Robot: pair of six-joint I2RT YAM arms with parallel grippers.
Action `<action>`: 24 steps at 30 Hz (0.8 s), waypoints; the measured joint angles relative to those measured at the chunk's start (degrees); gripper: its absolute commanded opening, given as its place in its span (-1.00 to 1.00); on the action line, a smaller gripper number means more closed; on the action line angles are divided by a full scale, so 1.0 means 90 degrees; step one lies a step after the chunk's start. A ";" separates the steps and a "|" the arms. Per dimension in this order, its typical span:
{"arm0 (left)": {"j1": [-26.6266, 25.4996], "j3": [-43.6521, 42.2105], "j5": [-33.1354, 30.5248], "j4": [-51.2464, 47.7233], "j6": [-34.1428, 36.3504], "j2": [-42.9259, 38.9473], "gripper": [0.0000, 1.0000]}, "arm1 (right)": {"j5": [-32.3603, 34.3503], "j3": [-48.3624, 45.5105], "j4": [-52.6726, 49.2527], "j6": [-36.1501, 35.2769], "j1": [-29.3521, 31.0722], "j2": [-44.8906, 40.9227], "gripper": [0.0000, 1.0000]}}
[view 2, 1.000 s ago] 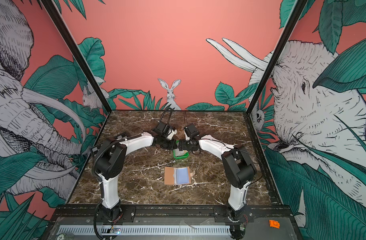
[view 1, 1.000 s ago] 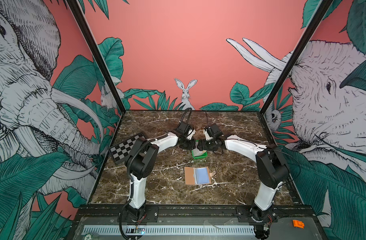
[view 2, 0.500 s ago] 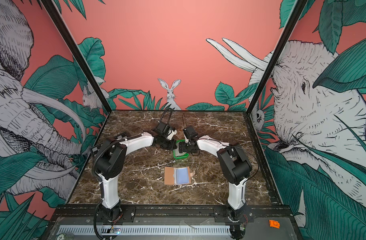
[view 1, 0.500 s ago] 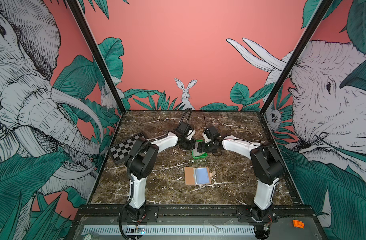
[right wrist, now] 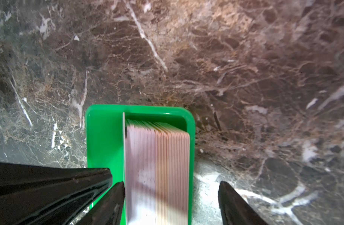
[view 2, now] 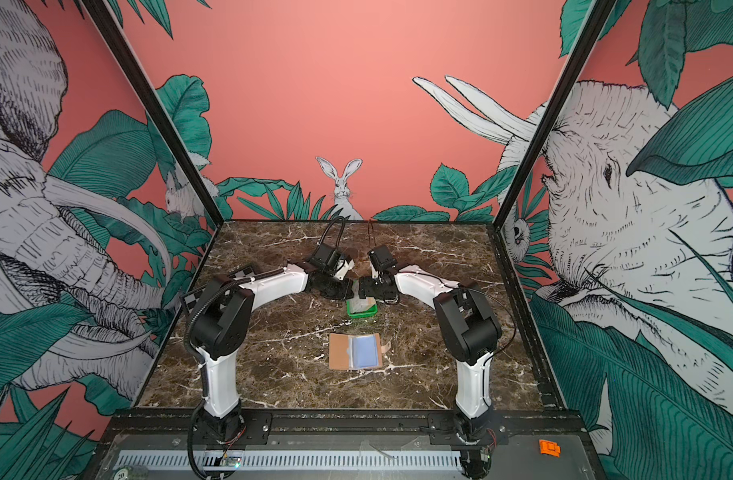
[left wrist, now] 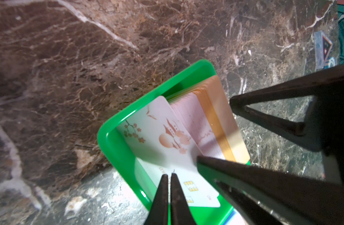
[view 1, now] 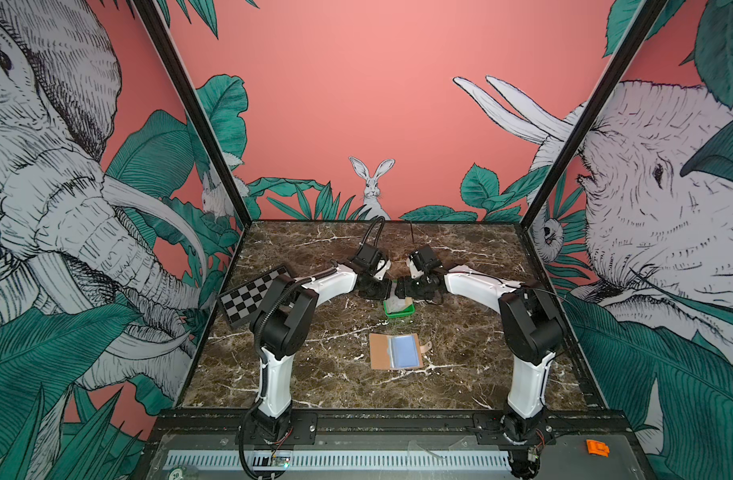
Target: Put the credit cards into the card holder
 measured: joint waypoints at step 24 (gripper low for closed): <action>-0.0022 0.0017 0.0432 0.0119 -0.0102 0.0141 -0.59 | -0.0002 -0.0542 -0.0012 -0.0027 -0.0005 -0.0656 0.15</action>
